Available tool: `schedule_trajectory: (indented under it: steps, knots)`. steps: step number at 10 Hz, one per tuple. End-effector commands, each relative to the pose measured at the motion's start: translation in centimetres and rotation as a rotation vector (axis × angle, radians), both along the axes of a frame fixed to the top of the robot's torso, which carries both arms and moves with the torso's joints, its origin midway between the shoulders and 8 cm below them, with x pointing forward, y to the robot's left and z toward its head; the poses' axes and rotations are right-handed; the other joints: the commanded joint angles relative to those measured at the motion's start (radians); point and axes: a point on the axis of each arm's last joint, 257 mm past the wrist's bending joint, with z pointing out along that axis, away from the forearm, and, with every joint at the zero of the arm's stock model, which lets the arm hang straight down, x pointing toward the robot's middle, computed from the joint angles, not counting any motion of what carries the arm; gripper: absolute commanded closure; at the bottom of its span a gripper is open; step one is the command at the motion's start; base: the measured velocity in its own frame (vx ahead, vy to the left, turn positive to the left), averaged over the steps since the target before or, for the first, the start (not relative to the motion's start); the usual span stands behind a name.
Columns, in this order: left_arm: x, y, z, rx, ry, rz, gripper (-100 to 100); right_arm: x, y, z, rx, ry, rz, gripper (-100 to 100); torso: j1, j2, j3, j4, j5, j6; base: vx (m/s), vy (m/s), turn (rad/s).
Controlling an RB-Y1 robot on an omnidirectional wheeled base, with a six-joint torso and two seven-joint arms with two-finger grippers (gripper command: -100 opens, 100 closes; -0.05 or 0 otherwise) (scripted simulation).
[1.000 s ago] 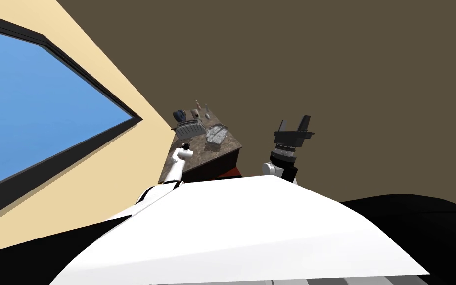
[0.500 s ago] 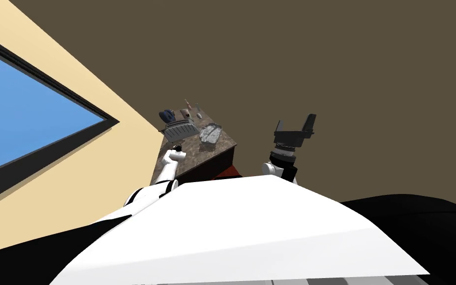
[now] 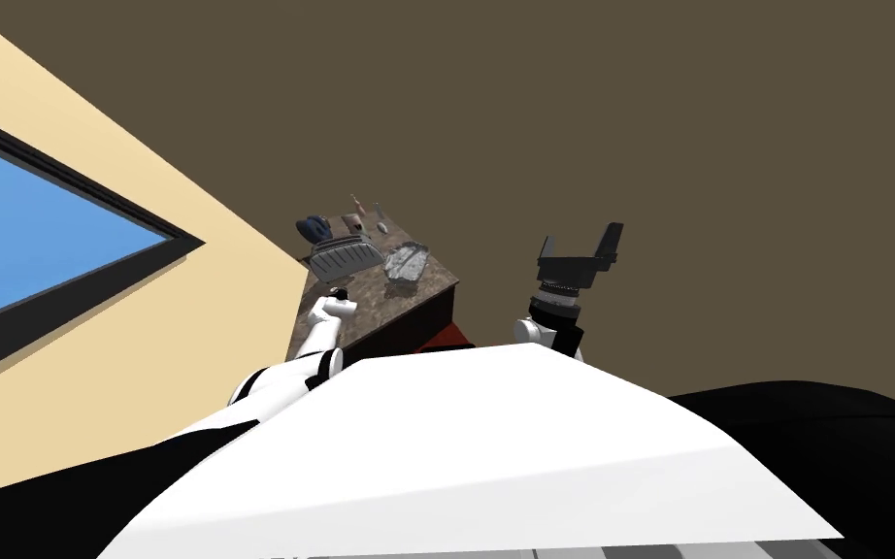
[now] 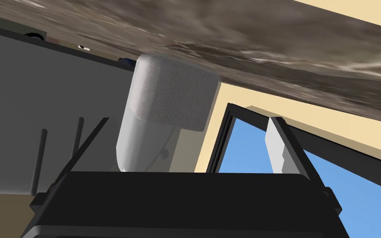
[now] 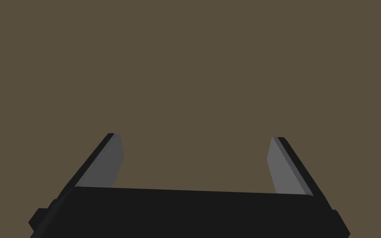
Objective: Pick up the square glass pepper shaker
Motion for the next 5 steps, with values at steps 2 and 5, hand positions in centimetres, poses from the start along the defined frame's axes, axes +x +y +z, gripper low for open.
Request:
schedule_trajectory:
  steps: [2,5]
  knots:
    - [-2.7,3.7,-0.6,-0.004,0.005,0.062,-100,0.0,0.1,0.0,0.000,-0.001,0.004,0,-0.006,0.002,0.001,0.001,-0.002,0.004,-0.072,-0.023,-0.300]
    - [-5.4,8.2,0.4,-0.002,-0.021,0.134,-100,0.1,0.2,0.0,0.000,-0.001,0.006,0,-0.010,0.003,0.002,0.000,-0.002,0.002,-0.049,-0.026,-0.206]
